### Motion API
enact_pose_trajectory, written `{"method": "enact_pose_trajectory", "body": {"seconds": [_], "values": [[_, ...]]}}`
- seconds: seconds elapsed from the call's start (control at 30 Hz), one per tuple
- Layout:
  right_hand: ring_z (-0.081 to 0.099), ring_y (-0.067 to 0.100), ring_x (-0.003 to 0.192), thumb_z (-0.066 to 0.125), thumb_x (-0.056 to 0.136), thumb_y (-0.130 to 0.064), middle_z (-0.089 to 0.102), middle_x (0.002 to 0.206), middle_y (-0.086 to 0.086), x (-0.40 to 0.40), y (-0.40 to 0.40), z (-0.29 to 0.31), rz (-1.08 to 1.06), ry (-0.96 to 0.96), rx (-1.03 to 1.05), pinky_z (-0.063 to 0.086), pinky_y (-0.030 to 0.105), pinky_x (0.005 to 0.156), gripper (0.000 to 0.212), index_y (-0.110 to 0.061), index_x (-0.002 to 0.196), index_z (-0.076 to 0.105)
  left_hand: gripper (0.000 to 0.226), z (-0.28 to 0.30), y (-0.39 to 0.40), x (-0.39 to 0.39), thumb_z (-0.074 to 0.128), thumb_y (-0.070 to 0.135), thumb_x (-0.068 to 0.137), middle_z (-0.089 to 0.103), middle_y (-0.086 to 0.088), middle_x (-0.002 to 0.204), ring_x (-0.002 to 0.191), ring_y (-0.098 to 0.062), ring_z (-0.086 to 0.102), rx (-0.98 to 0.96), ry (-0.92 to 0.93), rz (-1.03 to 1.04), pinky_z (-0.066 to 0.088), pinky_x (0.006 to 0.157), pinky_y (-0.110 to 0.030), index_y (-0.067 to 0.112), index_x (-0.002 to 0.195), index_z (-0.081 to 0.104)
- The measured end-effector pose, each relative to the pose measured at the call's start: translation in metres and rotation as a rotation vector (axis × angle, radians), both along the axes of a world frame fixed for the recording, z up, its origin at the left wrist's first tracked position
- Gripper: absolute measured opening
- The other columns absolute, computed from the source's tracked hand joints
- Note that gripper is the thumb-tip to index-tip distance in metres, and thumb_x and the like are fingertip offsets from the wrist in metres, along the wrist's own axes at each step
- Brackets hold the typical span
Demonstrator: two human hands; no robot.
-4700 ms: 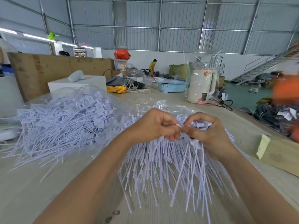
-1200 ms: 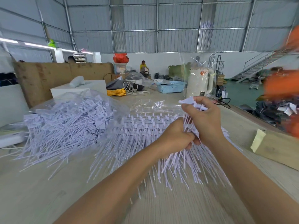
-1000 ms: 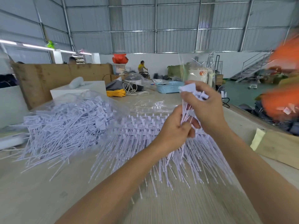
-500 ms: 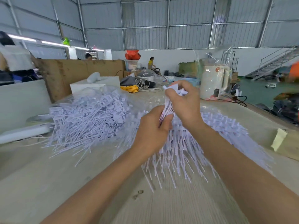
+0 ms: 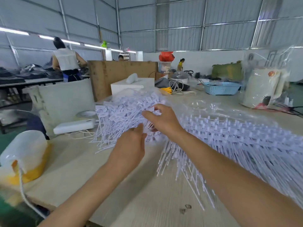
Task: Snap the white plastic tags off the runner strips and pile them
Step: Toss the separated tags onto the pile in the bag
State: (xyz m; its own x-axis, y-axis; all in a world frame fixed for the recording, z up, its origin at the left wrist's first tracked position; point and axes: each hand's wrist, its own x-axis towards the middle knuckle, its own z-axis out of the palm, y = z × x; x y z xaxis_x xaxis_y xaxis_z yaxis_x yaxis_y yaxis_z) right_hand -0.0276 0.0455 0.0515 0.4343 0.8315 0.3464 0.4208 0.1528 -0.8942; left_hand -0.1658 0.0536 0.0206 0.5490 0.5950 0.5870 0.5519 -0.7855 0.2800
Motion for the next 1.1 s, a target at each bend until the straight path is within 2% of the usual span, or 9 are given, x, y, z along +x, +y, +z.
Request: {"method": "enact_pose_trajectory", "body": {"seconds": [0.07,0.13,0.27,0.37,0.47,0.63,0.8,0.97,1.1], "values": [[0.055,-0.004,0.061,0.064,0.086,-0.043,0.055,0.082,-0.002,0.002,0.015,-0.004,-0.009,-0.022,-0.047,0.045,0.015,0.059,0.034,-0.012,0.079,0.053,0.028,0.002,0.019,-0.003,0.041,0.015,0.098,0.063,-0.020,0.100,0.094,-0.036,0.056,-0.020,0.049,0.032,0.034,0.071,-0.033,0.001,0.119,0.053],[0.058,0.009,0.083,0.056,0.089,-0.050,0.060,0.100,0.002,0.009,0.027,-0.005,-0.045,0.071,-0.089,0.047,0.024,0.073,0.039,-0.013,0.097,0.061,0.022,0.004,0.042,0.001,0.040,0.013,0.098,0.062,-0.023,0.099,0.093,-0.037,0.056,-0.039,0.102,0.050,0.036,0.073,-0.034,-0.001,0.107,0.055],[0.055,0.021,0.101,0.051,0.096,-0.031,0.047,0.136,0.008,0.031,0.040,-0.003,-0.197,0.210,-0.137,0.046,0.031,0.075,0.051,-0.013,0.141,0.037,0.024,0.005,0.078,0.027,0.037,0.012,0.100,0.061,-0.026,0.096,0.089,-0.037,0.056,-0.082,0.181,0.001,0.035,0.070,-0.032,-0.005,0.102,0.054],[0.045,0.030,0.125,0.052,0.093,-0.014,0.039,0.145,0.010,0.043,0.044,-0.004,-0.240,0.166,-0.138,0.041,0.033,0.088,0.064,-0.016,0.149,0.019,0.026,0.001,0.096,0.056,0.037,0.009,0.099,0.061,-0.028,0.097,0.090,-0.037,0.057,-0.088,0.165,-0.051,0.040,0.076,-0.039,-0.009,0.107,0.054],[0.045,0.028,0.124,0.050,0.088,-0.001,0.041,0.142,0.011,0.049,0.044,-0.005,-0.237,0.052,-0.103,0.041,0.029,0.083,0.066,-0.014,0.147,0.023,0.020,-0.005,0.109,0.079,0.038,0.005,0.097,0.056,-0.029,0.100,0.091,-0.039,0.056,-0.077,0.127,-0.047,0.041,0.074,-0.041,-0.008,0.099,0.052],[0.045,0.034,0.124,0.055,0.084,-0.002,0.035,0.145,0.013,0.056,0.041,-0.008,-0.222,-0.220,-0.215,0.046,0.036,0.089,0.070,-0.011,0.147,0.024,0.032,-0.021,0.117,0.094,0.037,0.020,0.098,0.039,-0.018,0.127,0.112,-0.034,0.041,0.142,0.274,0.224,0.037,0.088,-0.039,0.004,0.125,0.045],[0.039,0.035,0.128,0.064,0.084,-0.012,0.032,0.142,0.018,0.055,0.040,-0.008,-0.196,-0.560,-0.356,0.039,0.036,0.097,0.078,-0.011,0.148,0.019,0.063,-0.036,0.119,0.094,0.021,0.046,0.098,0.028,-0.011,0.142,0.123,-0.030,0.032,0.305,0.323,0.211,0.030,0.094,-0.042,0.009,0.148,0.013],[0.041,0.036,0.125,0.064,0.085,-0.016,0.028,0.142,0.018,0.059,0.034,-0.017,-0.170,-0.720,-0.570,0.043,0.039,0.097,0.076,-0.012,0.147,0.020,0.066,-0.035,0.124,0.094,0.018,0.045,0.100,0.018,-0.012,0.149,0.134,-0.030,0.022,0.233,0.499,0.316,0.027,0.103,-0.044,0.007,0.149,-0.004],[0.037,0.033,0.130,0.063,0.088,-0.020,0.026,0.144,0.016,0.059,0.022,-0.023,-0.158,-0.740,-0.556,0.037,0.035,0.101,0.071,-0.008,0.146,0.022,0.072,-0.024,0.115,0.097,0.021,0.049,0.099,0.019,-0.013,0.150,0.135,-0.030,0.022,0.194,0.551,0.317,0.027,0.105,-0.046,0.004,0.148,-0.008]]}}
